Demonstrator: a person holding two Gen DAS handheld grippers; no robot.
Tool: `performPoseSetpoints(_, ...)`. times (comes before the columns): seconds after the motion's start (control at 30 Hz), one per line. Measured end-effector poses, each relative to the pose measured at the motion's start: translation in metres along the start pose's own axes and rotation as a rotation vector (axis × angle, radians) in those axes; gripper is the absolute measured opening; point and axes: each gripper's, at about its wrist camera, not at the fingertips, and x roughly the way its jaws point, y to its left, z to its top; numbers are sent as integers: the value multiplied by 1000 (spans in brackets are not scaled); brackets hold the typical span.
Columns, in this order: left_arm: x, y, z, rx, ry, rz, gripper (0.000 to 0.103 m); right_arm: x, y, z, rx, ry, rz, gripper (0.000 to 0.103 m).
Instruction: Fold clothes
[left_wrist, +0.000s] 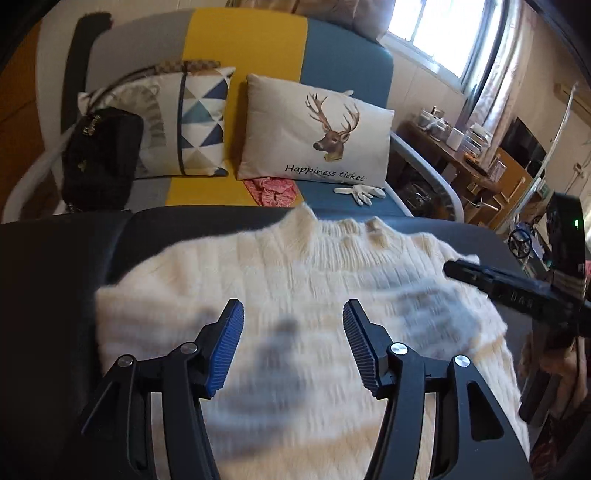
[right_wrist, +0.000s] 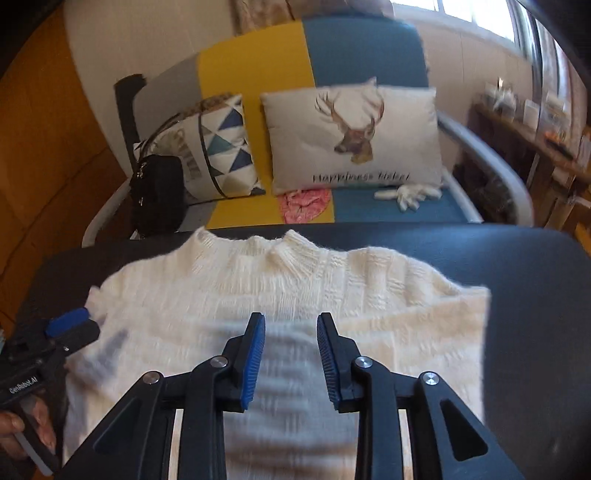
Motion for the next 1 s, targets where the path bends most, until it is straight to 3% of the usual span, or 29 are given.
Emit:
performPoseSetpoints(0.1,30,-1,18,-25,40,-72,59,26,5,12,-28,18,22,29)
performPoseSetpoints(0.2,58,-2,29,-39,83,-129,59,52,3,20,-29,49,-31,29)
performPoseSetpoints(0.33,86,0,32,0,127,-61,57,70,-11,22,-21,71,-90,28)
performPoseSetpoints(0.5,75,-3,34,5,54,-91,57,59,-29,21,45,14,-65,27)
performPoseSetpoints(0.6,70,-7,36,14,17,-111,57,55,-33,24,35,-7,-95,27)
performPoseSetpoints(0.7,81,-24,41,72,28,-127,57,47,-46,27,64,-31,-133,27)
performPoseSetpoints(0.83,103,-30,47,102,73,-83,57,48,-67,25,103,-6,-160,28)
performPoseSetpoints(1.0,105,-19,47,40,76,-59,56,48,-88,22,147,6,-173,25)
